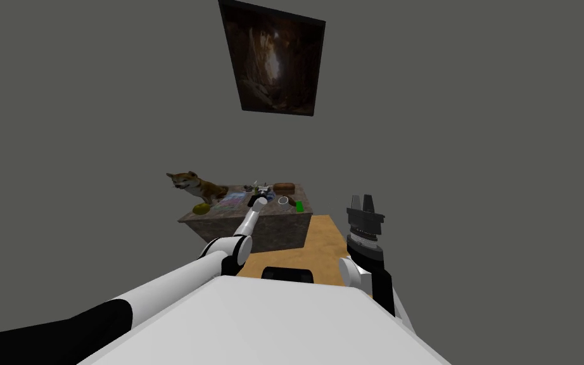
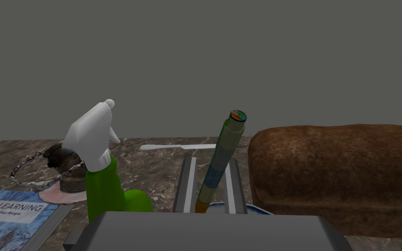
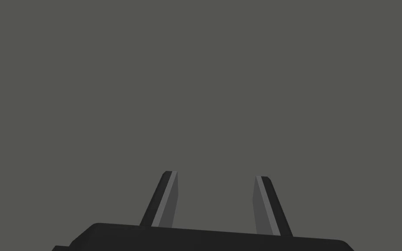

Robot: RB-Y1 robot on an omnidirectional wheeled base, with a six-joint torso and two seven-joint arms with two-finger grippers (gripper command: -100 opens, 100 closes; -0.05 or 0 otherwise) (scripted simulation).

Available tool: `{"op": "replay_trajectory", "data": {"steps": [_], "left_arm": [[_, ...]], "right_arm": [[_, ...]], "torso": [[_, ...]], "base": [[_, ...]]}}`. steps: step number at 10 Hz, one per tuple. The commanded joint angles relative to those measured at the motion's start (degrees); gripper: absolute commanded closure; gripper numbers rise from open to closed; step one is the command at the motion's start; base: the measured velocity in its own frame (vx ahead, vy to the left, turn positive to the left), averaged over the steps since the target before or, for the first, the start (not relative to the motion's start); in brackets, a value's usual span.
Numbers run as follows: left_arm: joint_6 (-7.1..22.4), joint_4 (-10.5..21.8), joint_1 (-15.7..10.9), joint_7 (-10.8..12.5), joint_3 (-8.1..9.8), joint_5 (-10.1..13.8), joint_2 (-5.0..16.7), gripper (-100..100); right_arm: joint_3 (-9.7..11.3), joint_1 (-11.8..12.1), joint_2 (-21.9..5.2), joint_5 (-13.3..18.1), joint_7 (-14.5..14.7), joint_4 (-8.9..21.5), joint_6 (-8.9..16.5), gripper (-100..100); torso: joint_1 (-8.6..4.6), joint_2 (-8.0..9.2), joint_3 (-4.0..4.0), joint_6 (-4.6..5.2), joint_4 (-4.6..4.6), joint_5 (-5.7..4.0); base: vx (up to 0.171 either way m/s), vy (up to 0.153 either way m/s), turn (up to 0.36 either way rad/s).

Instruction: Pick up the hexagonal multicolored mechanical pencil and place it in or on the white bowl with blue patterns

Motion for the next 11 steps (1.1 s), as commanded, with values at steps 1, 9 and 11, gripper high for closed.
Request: {"op": "replay_trajectory", "data": {"steps": [1, 9, 11], "left_arm": [[0.60, 1.07, -1.16, -0.33, 0.54, 0.23, -2.51, 100], [1.00, 0.33, -0.67, -0.67, 0.72, 0.14, -2.73, -100], [2.56, -0.55, -0.31, 1.37, 2.53, -1.71, -0.94, -100]], "right_arm": [[0.00, 0.00, 0.00, 0.00, 0.00, 0.00, 0.00, 0], [0.01, -0.01, 0.00, 0.00, 0.00, 0.00, 0.00, 0], [0.01, -0.01, 0.00, 0.00, 0.00, 0.00, 0.00, 0]], "torso": [[0.00, 0.00, 0.00, 0.00, 0.00, 0.00], [-0.03, 0.30, 0.19, -0.01, 0.11, 0.01], [-0.03, 0.30, 0.19, -0.01, 0.11, 0.01]], "base": [[0.045, 0.048, 0.088], [0.003, 0.005, -0.001], [-0.012, -0.018, -0.080]]}}
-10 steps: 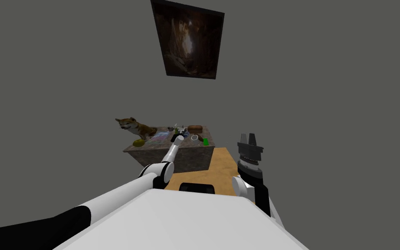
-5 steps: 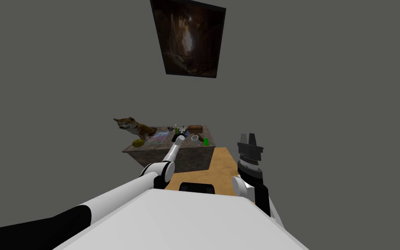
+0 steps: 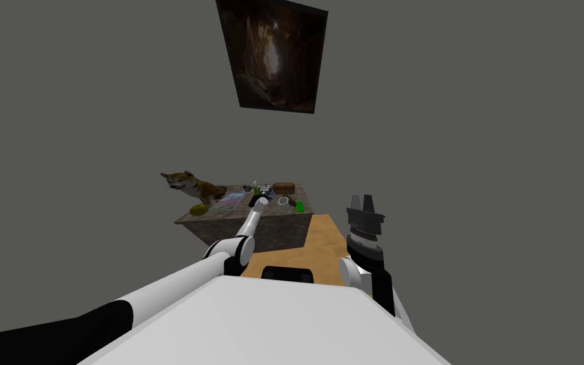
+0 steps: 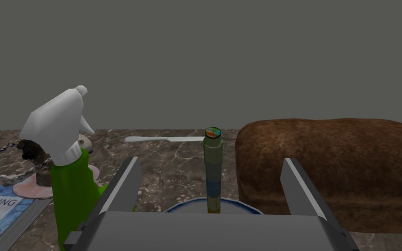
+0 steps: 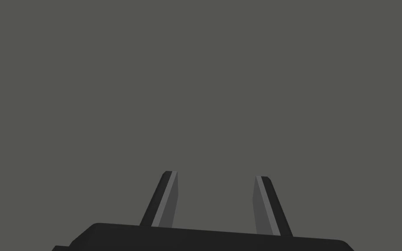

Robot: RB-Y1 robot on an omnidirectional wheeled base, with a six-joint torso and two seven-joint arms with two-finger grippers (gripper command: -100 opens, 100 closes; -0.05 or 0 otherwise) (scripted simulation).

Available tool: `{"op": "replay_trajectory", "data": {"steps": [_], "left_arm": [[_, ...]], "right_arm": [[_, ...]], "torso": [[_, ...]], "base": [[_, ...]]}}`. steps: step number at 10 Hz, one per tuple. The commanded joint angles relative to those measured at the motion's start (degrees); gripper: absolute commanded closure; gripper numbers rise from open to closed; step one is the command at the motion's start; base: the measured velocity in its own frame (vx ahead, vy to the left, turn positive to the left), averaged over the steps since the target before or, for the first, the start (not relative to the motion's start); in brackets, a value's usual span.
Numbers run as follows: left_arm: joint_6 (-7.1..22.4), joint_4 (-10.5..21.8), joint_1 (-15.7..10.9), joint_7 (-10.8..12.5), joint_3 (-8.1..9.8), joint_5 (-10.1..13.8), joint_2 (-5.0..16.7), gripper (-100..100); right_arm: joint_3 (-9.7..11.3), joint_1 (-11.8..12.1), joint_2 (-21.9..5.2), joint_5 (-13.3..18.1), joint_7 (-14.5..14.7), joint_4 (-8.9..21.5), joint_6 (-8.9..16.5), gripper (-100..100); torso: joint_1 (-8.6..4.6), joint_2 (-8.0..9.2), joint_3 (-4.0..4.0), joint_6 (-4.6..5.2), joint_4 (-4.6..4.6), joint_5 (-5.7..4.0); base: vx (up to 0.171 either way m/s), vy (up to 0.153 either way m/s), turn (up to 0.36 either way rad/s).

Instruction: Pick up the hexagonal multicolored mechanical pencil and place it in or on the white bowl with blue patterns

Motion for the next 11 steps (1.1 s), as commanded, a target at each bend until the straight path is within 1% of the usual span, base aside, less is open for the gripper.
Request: {"op": "replay_trajectory", "data": {"steps": [1, 2, 3, 4, 5, 6, 8, 9, 10, 11], "left_arm": [[-0.02, 1.12, -0.26, 2.12, -0.48, -0.55, 1.73, -100], [1.54, 0.25, 0.10, 3.90, 1.33, -2.39, 3.52, -100], [1.54, 0.25, 0.10, 4.15, 1.33, -2.39, 3.52, -100], [3.09, -0.63, 0.46, 6.19, 3.13, -4.23, 5.31, -100], [4.65, -1.50, 0.82, 7.49, 4.94, -6.08, 6.86, -100], [4.65, -1.50, 0.82, 8.23, 4.94, -6.08, 7.11, -100], [7.72, -3.24, 1.54, 12.17, 8.28, -9.70, 10.70, -100], [7.76, -3.24, 1.54, 12.31, 8.56, -9.76, 10.70, -100], [9.32, -4.12, 1.89, 14.15, 10.36, -11.61, 12.49, -100], [9.32, -4.12, 1.89, 14.34, 10.36, -11.61, 12.49, -100]], "right_arm": [[0.00, 0.00, 0.00, 0.00, 0.00, 0.00, 0.00, 0], [0.00, 0.00, 0.00, 0.00, 0.00, 0.00, 0.00, 0], [0.00, 0.00, 0.00, 0.00, 0.00, 0.00, 0.00, 0], [0.00, 0.00, 0.00, 0.00, 0.00, 0.00, 0.00, 0], [0.00, 0.00, 0.00, 0.00, 0.00, 0.00, 0.00, 0], [0.00, -0.01, 0.00, 0.00, 0.00, 0.00, 0.00, 0], [0.00, 0.00, 0.00, 0.00, 0.00, 0.00, 0.00, 0], [0.00, 0.00, 0.00, 0.00, 0.00, 0.00, 0.00, 0], [0.00, 0.01, 0.00, 0.00, 0.00, 0.00, 0.00, 0], [0.00, 0.00, 0.00, 0.00, 0.00, 0.00, 0.00, 0]], "torso": [[0.00, 0.00, 0.00, 0.00, 0.00, 0.00], [-0.03, 0.02, 0.01, 0.00, 0.01, -0.01], [-0.10, 0.09, 0.05, 0.01, 0.02, -0.03], [-0.07, 0.07, 0.04, -0.01, 0.02, -0.02], [-0.07, 0.09, 0.06, 0.01, 0.02, -0.02], [-0.15, 0.12, 0.08, 0.02, 0.03, -0.04], [-0.13, 0.09, 0.06, 0.01, 0.03, -0.04], [-0.18, 0.14, 0.08, 0.01, 0.03, -0.04], [-0.09, 0.09, 0.06, -0.02, 0.03, -0.03], [-0.09, 0.10, 0.06, -0.01, 0.03, -0.03]], "base": [[-0.029, -0.040, -0.119], [-0.045, -0.060, -0.219], [-0.034, -0.049, -0.102], [-0.037, -0.051, -0.189], [-0.049, -0.080, -0.316], [-0.032, -0.063, -0.091], [-0.039, -0.073, -0.240], [-0.030, -0.059, -0.091], [-0.031, -0.063, -0.161], [-0.022, -0.043, -0.092]]}}
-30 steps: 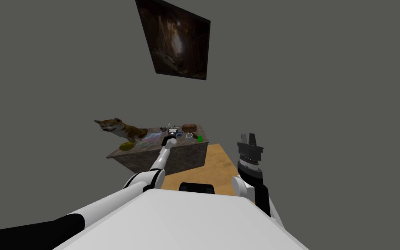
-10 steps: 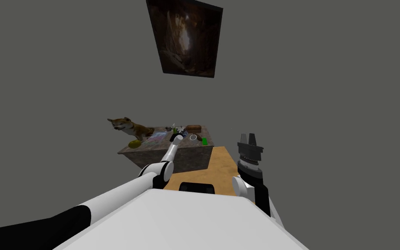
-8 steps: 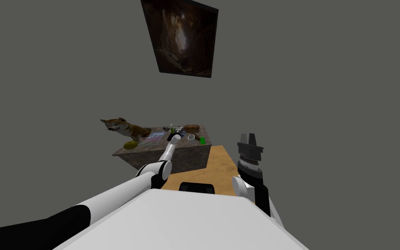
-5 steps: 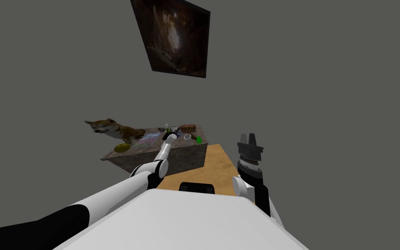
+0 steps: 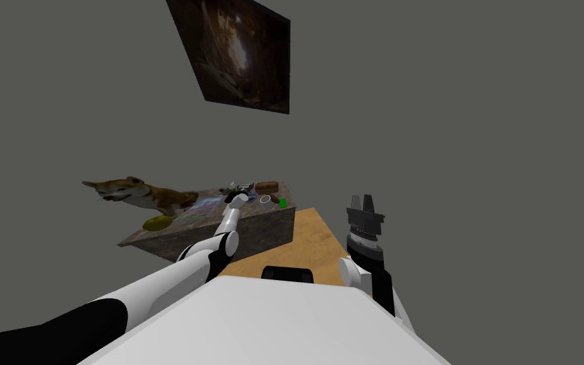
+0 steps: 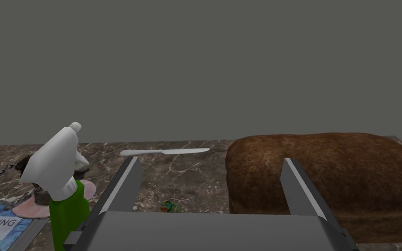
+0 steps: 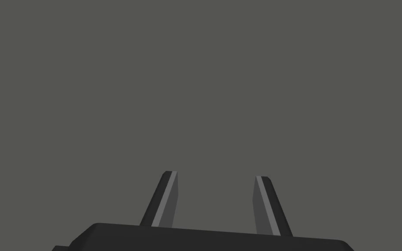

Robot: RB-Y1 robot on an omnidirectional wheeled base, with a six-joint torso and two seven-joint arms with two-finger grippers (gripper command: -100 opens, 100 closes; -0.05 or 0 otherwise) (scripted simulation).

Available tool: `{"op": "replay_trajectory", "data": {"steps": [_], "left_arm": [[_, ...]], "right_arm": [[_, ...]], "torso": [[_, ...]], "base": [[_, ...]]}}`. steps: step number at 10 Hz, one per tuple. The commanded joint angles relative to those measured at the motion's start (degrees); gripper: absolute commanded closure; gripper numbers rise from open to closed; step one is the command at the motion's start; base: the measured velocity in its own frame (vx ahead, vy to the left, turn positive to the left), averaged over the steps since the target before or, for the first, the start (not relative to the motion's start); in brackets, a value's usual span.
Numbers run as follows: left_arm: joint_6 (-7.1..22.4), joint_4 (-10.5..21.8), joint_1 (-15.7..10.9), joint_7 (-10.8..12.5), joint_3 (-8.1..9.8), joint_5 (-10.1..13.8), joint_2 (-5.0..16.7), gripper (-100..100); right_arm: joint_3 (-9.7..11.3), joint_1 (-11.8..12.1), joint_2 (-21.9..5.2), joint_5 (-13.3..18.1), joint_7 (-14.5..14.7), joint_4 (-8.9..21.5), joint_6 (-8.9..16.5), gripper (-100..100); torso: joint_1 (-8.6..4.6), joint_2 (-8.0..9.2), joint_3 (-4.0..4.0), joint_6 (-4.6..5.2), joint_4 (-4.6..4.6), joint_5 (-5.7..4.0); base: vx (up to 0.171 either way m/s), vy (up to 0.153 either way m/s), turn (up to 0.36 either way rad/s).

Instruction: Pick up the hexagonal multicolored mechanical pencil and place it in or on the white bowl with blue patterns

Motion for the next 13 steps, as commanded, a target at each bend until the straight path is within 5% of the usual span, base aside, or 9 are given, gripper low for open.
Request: {"op": "replay_trajectory", "data": {"steps": [1, 4, 5, 7, 8, 13], "left_arm": [[1.61, -1.20, 0.50, 2.49, 2.15, -2.28, 1.75, -100], [3.17, -2.07, 0.86, 4.53, 3.96, -4.12, 3.54, -100], [4.73, -2.95, 1.22, 6.57, 5.76, -5.97, 5.34, -100], [4.66, -3.28, 1.42, 6.17, 5.60, -5.78, 4.82, -100], [4.68, -3.19, 1.38, 6.33, 5.60, -5.79, 4.92, 0], [4.67, -3.20, 1.38, 6.32, 5.60, -5.79, 4.90, 0]], "right_arm": [[0.00, 0.00, 0.00, 0.00, 0.00, 0.00, 0.00, 0], [0.00, -0.01, 0.00, 0.00, 0.00, 0.00, 0.00, 0], [0.00, 0.00, 0.00, 0.00, 0.00, 0.00, 0.00, 0], [0.00, 0.00, 0.00, 0.00, 0.00, 0.00, 0.00, 0], [-0.01, 0.01, 0.00, 0.00, 0.00, 0.00, 0.00, 0], [-0.01, 0.01, -0.01, 0.00, 0.00, 0.00, 0.00, 0]], "torso": [[0.00, 0.00, 0.00, 0.00, 0.00, 0.00], [-0.09, 0.02, 0.00, 0.03, 0.00, -0.01], [-0.02, 0.00, 0.01, -0.02, 0.01, -0.01], [0.01, 0.00, 0.00, 0.01, 0.00, 0.00], [0.10, -0.05, -0.03, -0.01, -0.01, 0.02], [0.18, -0.10, -0.06, -0.01, -0.02, 0.05]], "base": [[-0.019, -0.063, -0.195], [-0.022, -0.055, -0.142], [-0.022, -0.050, -0.139], [-0.013, -0.028, -0.074], [0.000, 0.000, 0.000], [0.000, 0.000, 0.000]]}}
